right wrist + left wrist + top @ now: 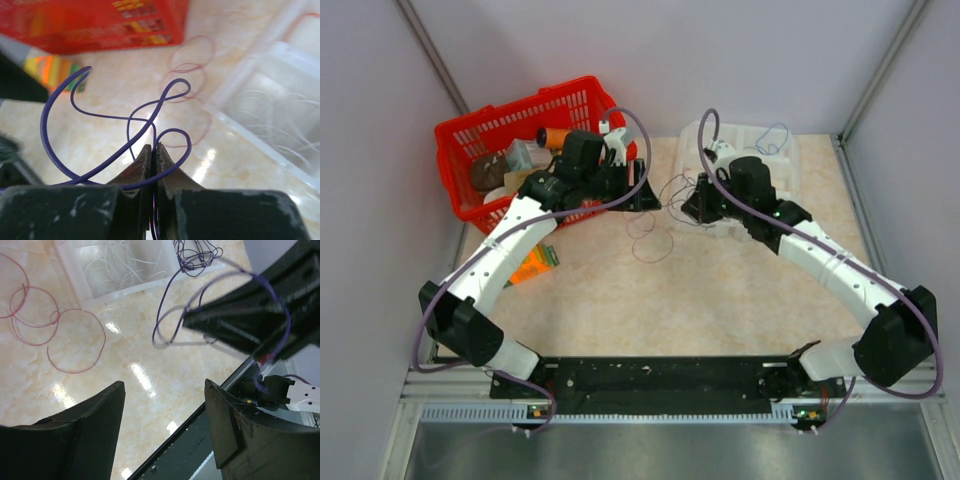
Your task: Untangle the cables
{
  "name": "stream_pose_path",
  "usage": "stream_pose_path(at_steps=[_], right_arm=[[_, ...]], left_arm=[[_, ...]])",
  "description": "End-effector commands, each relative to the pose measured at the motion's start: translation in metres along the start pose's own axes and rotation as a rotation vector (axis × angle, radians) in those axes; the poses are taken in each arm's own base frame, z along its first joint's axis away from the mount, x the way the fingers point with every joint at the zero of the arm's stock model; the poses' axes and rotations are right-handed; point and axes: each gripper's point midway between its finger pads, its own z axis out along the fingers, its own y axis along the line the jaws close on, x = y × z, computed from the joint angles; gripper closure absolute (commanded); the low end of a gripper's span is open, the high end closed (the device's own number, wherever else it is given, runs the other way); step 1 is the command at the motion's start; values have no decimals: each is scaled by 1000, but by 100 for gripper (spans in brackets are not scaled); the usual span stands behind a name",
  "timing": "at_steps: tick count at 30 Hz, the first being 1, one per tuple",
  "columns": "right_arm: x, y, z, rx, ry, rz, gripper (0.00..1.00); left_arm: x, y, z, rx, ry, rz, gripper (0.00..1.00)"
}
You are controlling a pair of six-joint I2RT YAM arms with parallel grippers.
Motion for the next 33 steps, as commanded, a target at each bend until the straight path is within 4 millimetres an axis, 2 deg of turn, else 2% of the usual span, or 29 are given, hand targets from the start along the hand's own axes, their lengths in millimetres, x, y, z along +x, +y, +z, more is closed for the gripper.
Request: stream_pose_path(at_steps=[1, 5, 8, 12, 15, 17, 23, 27, 33], right_arm=[[-25, -61, -27, 247, -93, 94, 100], [-19, -111, -48, 416, -47, 152, 100], [0, -148, -67, 565, 27, 215, 100], [23, -185, -90, 745, 151, 244, 100], [30, -202, -88, 817, 233, 224, 100], [28, -215, -84, 858, 280, 208, 100], [37, -255, -59, 933, 388, 223, 100], [36, -269, -52, 974, 443, 196, 83], [16, -262, -59, 961, 388, 177, 50]], left_arm=[[-13, -7, -27, -10, -86, 80, 31], [-11, 4, -30, -51, -85, 89, 35], [-10, 11, -28, -77, -77, 93, 44], [-7, 19, -24, -109, -46, 98, 46], [-6, 24, -23, -131, -29, 109, 45], [-7, 26, -23, -137, -28, 118, 45], [-4, 32, -30, -177, -22, 147, 45], [-4, 32, -34, -181, -27, 159, 44], [1, 34, -30, -177, -21, 147, 44]])
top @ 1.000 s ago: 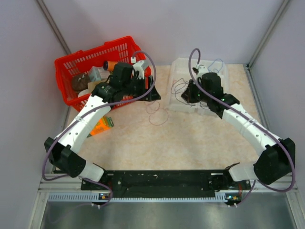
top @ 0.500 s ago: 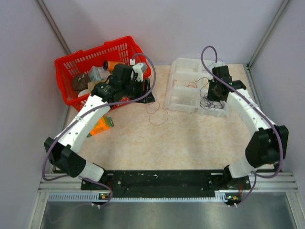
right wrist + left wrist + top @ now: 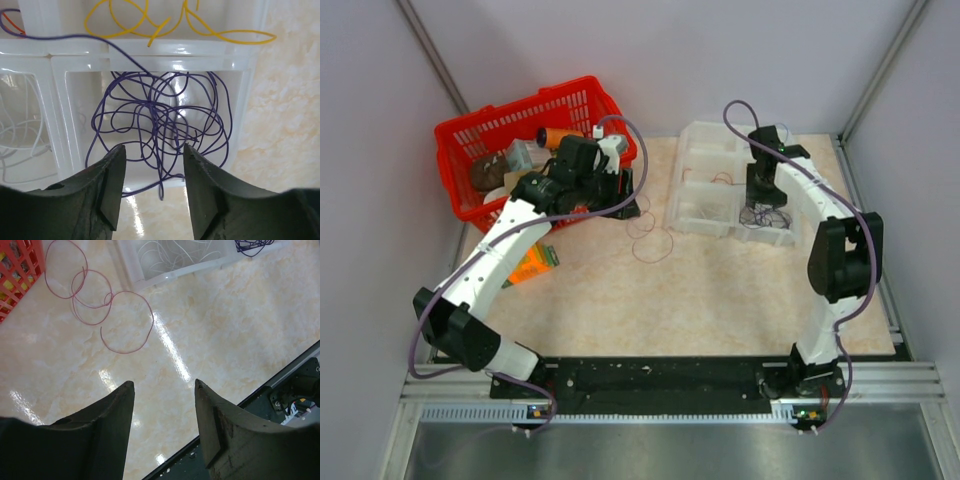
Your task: Untangle the cables
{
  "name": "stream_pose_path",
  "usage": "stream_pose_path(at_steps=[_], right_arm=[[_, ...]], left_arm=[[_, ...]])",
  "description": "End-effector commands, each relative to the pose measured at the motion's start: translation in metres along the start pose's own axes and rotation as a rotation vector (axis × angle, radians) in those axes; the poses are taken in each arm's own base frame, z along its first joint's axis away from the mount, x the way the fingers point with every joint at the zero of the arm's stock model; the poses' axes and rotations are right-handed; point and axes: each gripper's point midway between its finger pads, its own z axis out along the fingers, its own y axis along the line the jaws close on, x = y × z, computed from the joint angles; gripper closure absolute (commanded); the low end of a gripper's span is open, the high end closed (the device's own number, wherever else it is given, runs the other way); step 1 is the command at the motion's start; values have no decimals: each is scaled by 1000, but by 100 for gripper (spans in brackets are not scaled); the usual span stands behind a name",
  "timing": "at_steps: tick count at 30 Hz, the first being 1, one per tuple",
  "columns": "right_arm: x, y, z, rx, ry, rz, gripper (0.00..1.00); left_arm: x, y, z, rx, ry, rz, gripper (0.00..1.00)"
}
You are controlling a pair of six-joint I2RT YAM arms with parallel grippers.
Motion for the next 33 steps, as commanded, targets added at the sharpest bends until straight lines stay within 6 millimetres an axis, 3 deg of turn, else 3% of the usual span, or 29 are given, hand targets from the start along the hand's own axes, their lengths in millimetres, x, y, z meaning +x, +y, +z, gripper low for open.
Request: stream_pose_path(at_steps=[1, 5, 9, 11, 14, 18, 21, 23, 27, 33], right_arm=[[-30, -14, -35, 15, -114, 11, 45], [-35, -1, -30, -57, -136, -12, 34], [-54, 16, -23, -129, -203, 5, 35], [-67, 22, -22, -152, -241, 4, 39], [-87, 31, -17, -183, -324, -50, 53], [-95, 39, -1, -229, -384, -146, 67], [-104, 39, -1, -276, -464, -176, 65], [-105, 42, 3, -318, -473, -195, 59], [-102, 40, 12, -376, -442, -205, 58], [-96, 45, 13, -432, -430, -225, 67]], left_arm=[[-11, -3, -11, 8, -52, 17, 44], [-12, -7, -9, 30, -54, 7, 44], [-15, -10, -10, 44, -57, 1, 44], [-17, -12, -13, 45, -63, 4, 44], [-16, -11, -17, 37, -68, 11, 44], [-15, -11, -22, 32, -79, 14, 44], [-15, -14, -26, 42, -87, 12, 44], [-15, -16, -28, 53, -94, 10, 43], [-14, -17, -29, 63, -101, 7, 41], [-16, -20, -28, 77, -106, 11, 40]])
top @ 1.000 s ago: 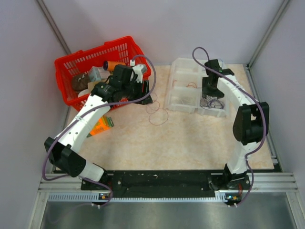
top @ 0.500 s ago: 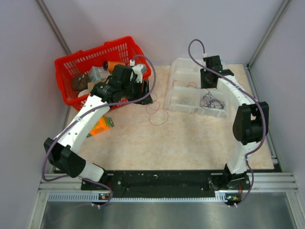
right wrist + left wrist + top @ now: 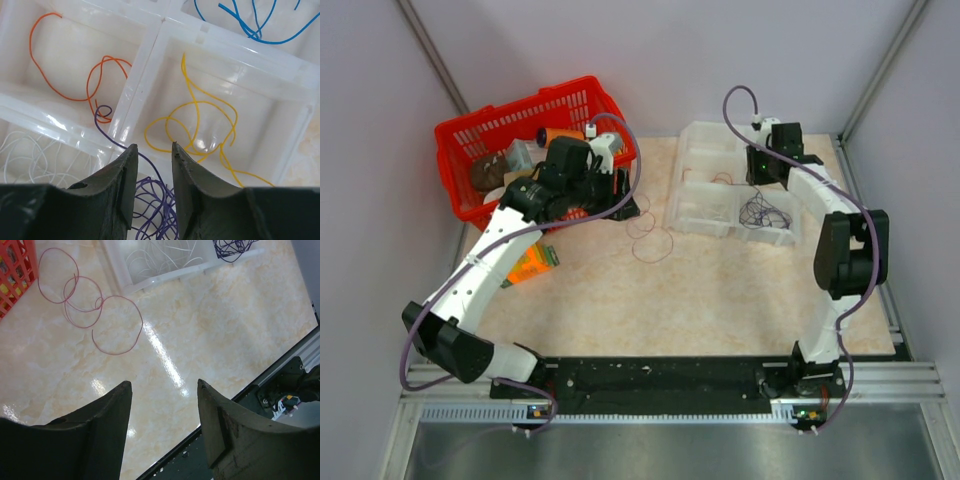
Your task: Untangle the cables
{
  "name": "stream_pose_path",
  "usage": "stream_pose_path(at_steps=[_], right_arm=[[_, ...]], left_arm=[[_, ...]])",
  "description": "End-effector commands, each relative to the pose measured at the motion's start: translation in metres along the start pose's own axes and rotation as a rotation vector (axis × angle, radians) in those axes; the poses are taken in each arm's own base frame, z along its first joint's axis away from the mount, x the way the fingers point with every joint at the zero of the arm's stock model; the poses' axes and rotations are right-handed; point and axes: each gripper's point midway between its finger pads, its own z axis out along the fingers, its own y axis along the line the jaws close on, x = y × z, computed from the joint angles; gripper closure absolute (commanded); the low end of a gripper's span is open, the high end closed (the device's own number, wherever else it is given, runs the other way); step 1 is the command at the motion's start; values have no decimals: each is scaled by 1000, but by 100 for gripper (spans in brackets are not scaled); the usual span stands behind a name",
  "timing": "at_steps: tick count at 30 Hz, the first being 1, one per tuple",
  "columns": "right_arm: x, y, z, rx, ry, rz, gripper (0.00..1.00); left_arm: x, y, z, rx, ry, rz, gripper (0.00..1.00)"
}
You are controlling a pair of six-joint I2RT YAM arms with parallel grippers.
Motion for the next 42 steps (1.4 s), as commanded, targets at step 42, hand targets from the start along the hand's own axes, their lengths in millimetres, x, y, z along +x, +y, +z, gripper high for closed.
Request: stream_pose_path(at_steps=[42], right_arm=[[-14, 16, -20, -106, -53, -85, 100]], left_arm=[[-10, -13, -6, 70, -51, 14, 36]])
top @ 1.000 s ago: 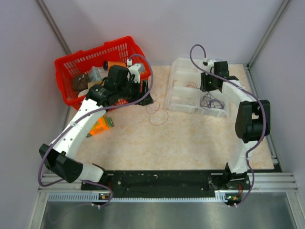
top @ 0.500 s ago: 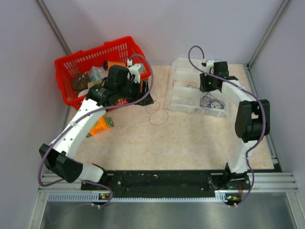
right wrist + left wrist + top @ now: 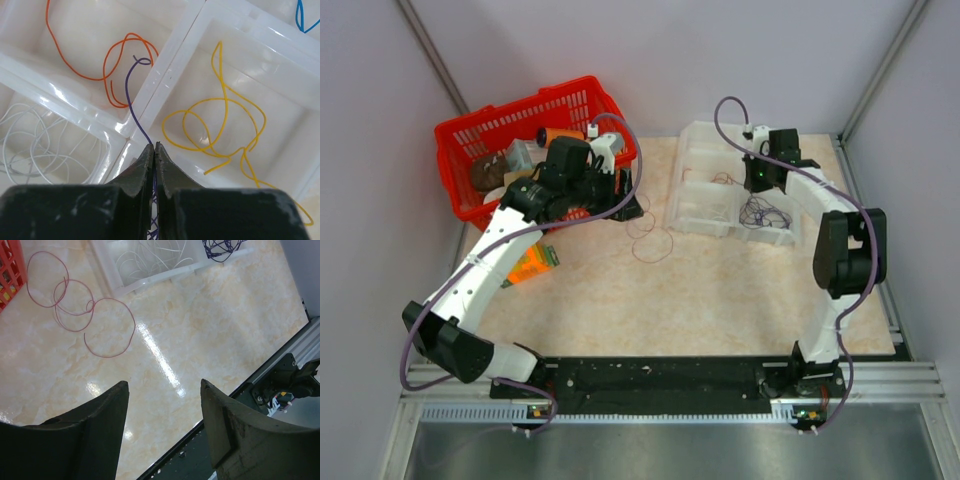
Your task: Untangle the cables
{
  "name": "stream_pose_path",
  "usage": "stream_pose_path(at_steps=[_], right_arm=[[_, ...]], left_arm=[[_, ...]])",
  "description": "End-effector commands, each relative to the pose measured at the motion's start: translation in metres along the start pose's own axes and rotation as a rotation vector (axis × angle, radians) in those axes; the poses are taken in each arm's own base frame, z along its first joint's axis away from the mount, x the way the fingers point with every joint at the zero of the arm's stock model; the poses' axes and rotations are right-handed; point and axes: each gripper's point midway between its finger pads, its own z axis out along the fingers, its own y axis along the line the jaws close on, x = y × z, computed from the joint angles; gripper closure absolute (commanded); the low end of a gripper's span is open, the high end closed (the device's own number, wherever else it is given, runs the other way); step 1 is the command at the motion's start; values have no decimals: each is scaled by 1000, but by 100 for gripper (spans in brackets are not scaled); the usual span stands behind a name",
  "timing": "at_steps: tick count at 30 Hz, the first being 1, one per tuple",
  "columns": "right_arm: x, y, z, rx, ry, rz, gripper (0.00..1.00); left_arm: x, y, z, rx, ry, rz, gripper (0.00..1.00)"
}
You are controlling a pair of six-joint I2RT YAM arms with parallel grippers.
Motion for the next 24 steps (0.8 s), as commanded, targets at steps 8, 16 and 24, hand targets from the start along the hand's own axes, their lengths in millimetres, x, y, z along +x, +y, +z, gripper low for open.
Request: stream_pose_path(at_steps=[8, 16, 24], right_arm=[[-17, -2, -69, 121, -85, 121, 100], [33, -4, -92, 210, -13, 175, 100], [57, -19, -112, 334, -5, 174, 100]], left_arm=[[-11, -7, -2, 39, -46, 15, 36], [-10, -7, 1, 45, -39, 12, 36], [-9, -8, 3, 49, -31, 5, 36]])
